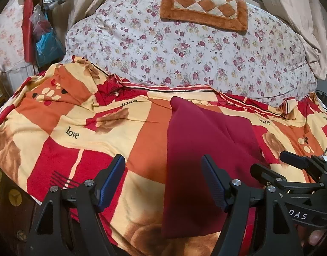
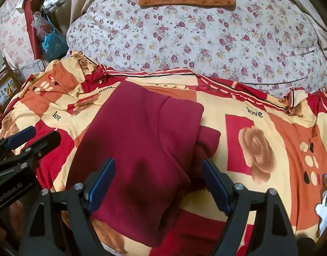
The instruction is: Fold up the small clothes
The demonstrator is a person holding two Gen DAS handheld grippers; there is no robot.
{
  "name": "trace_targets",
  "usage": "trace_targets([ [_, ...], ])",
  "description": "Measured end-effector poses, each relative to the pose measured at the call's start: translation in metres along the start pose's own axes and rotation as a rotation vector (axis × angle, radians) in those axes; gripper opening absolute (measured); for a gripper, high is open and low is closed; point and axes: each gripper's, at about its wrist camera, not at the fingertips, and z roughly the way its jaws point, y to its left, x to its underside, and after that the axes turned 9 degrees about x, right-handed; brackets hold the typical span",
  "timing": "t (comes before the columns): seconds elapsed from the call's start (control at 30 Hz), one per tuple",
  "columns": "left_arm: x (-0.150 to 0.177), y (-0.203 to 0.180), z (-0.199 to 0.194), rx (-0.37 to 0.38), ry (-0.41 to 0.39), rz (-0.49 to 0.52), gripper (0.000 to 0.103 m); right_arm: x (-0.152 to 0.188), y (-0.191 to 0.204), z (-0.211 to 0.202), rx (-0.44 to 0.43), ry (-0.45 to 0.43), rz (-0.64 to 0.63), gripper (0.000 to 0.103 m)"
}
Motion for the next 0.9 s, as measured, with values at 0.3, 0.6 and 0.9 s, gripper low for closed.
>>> trace_targets([
  [0.3,0.0,0.003,0.001,0.003,0.009,-0.01,0.054,0.0,0.0,0.006,-0.002,0.014,0.0,0.086],
  [0.6,-0.001,0.003,0.003,0.006,0.011,-0.012,0.054,-0.001,0.0,0.007,0.0,0.016,0.0,0.086],
  [0.9,0.001,0.002,0.006,0.007,0.019,-0.019,0.054,-0.002,-0.002,0.011,0.003,0.021,0.0,0.086],
])
